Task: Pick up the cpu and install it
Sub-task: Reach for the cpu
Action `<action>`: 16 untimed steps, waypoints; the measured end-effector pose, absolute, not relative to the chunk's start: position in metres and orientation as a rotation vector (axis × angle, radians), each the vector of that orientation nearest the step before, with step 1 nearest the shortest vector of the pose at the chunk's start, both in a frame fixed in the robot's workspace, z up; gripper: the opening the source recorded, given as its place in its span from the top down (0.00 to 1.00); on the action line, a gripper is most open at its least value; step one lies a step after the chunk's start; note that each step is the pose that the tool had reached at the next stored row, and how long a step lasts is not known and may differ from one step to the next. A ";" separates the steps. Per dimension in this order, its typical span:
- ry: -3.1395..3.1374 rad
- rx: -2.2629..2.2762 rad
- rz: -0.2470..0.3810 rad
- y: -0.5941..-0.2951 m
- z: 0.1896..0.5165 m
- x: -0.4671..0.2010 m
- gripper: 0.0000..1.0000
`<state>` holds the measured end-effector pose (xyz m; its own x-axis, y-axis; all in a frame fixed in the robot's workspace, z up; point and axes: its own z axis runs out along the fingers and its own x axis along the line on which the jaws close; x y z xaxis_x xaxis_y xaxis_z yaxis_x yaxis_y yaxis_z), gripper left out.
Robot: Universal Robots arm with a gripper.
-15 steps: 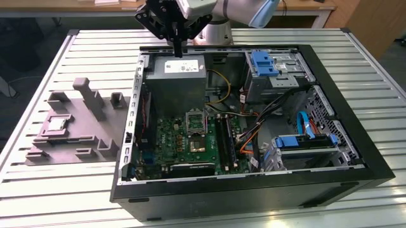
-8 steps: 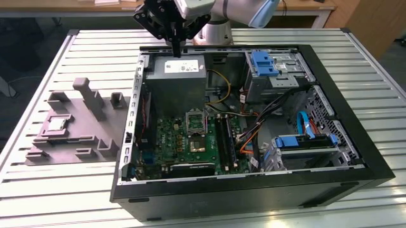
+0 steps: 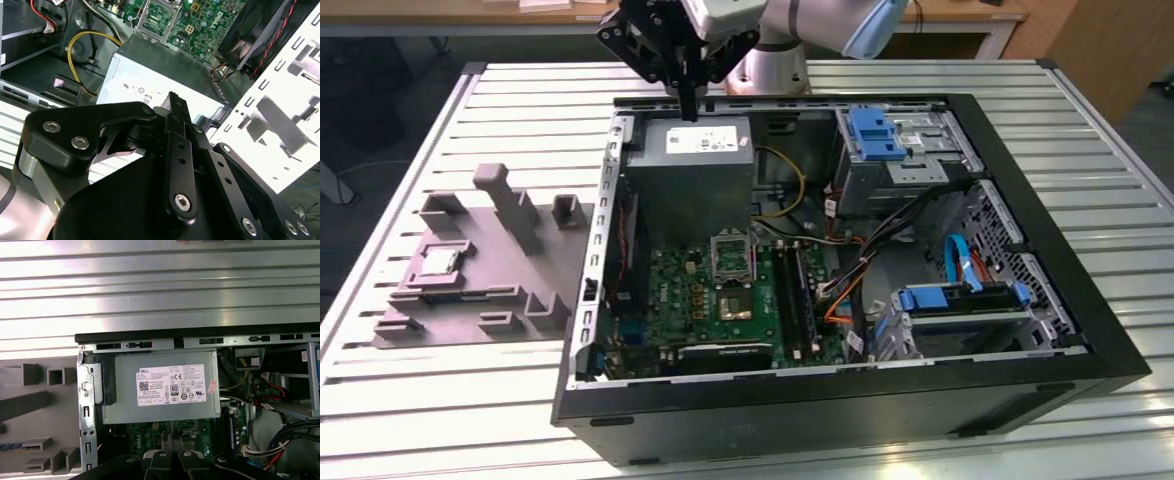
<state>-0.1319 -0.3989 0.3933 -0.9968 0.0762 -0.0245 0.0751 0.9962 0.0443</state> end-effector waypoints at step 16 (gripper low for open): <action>3.113 0.118 0.068 -0.399 0.393 -0.145 0.89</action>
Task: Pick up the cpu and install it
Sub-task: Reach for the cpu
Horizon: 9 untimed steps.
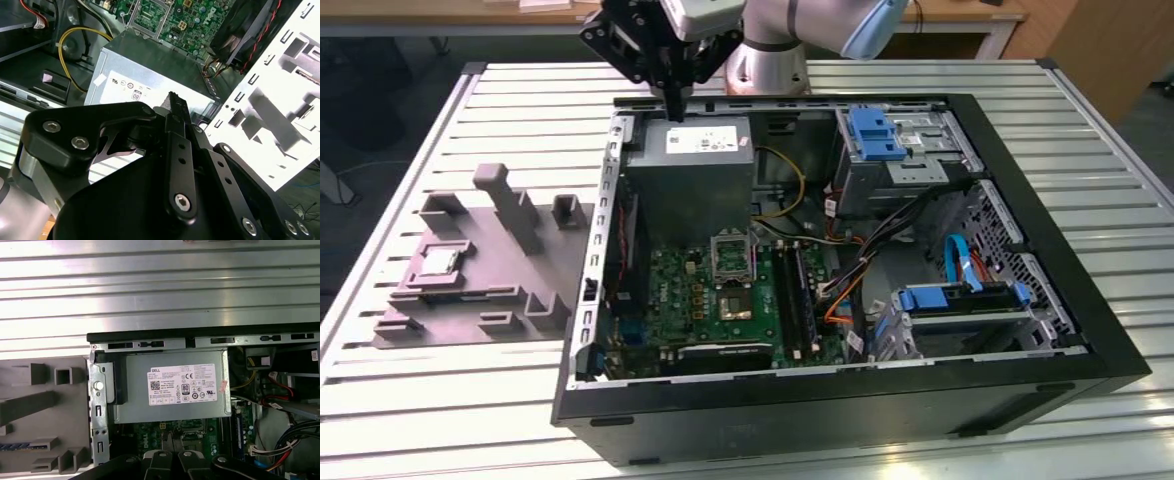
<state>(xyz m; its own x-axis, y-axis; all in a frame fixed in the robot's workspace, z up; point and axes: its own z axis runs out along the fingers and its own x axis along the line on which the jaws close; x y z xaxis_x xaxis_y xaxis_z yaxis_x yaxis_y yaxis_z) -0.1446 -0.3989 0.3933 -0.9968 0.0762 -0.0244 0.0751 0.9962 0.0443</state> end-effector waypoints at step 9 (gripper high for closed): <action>3.113 0.118 0.068 -0.399 0.393 -0.146 0.89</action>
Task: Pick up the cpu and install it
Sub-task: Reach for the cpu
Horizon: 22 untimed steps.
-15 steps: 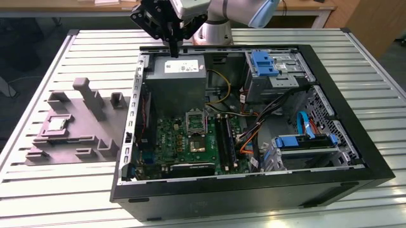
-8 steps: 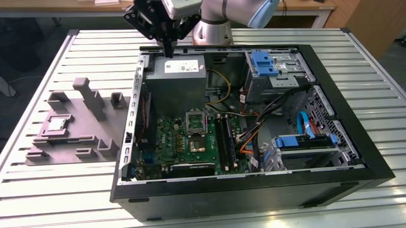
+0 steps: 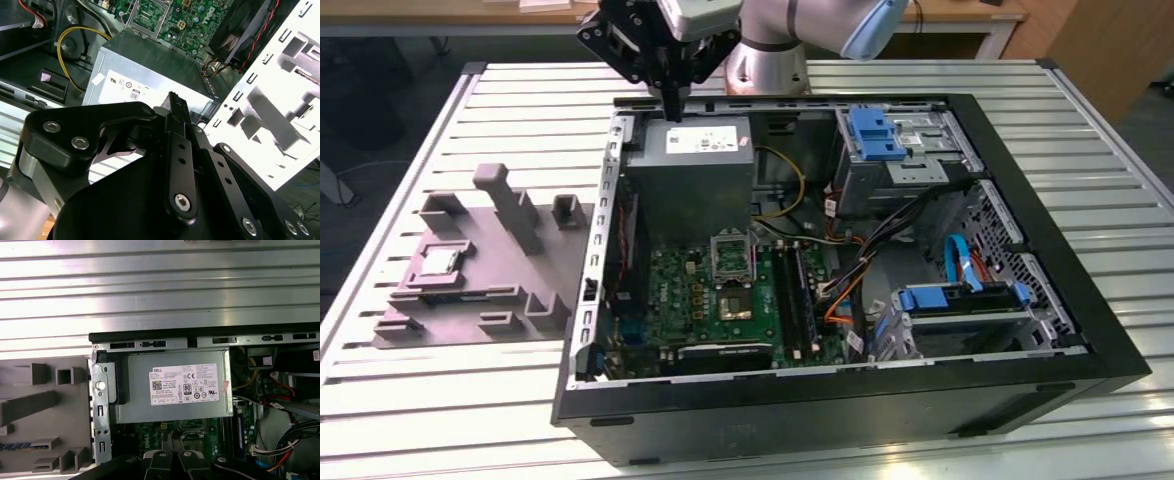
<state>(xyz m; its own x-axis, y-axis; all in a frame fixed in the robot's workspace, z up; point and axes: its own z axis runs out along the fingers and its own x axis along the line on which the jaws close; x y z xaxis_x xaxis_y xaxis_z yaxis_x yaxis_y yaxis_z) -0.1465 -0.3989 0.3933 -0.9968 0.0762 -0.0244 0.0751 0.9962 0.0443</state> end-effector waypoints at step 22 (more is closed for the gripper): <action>3.112 0.118 0.068 -0.399 0.393 -0.160 0.89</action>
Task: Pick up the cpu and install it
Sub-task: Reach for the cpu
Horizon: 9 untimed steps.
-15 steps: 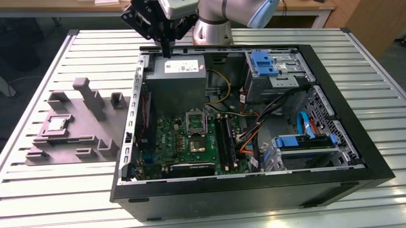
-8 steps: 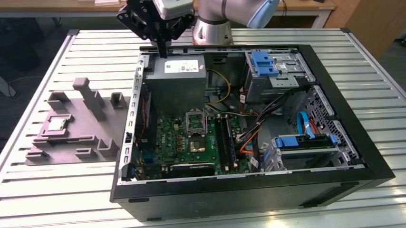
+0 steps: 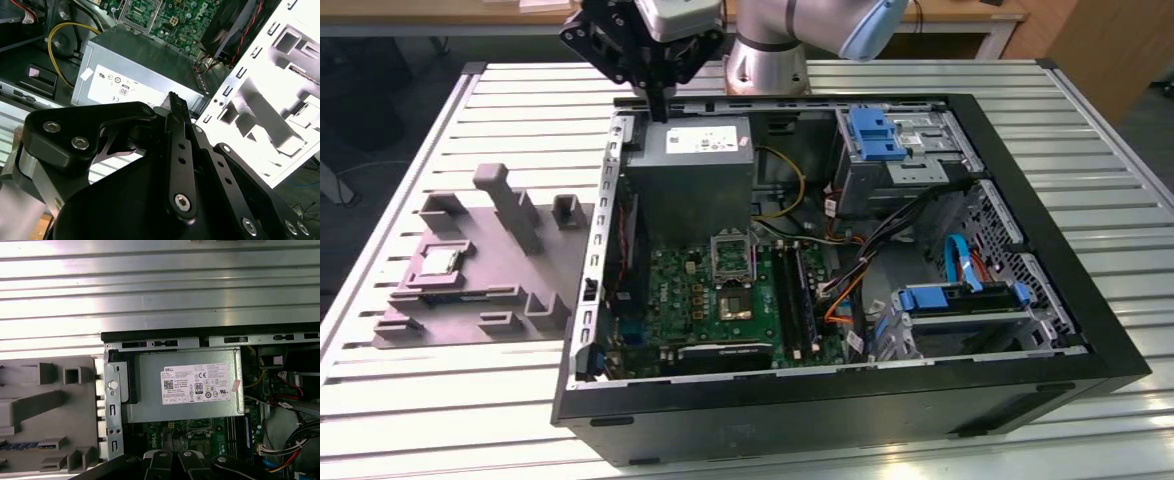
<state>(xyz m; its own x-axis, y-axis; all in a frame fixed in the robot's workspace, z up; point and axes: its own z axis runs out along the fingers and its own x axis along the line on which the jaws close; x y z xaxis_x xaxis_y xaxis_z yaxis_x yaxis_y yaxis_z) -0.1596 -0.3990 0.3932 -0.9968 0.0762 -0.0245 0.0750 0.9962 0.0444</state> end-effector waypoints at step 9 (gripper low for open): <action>3.113 0.118 0.068 -0.399 0.393 -0.164 0.89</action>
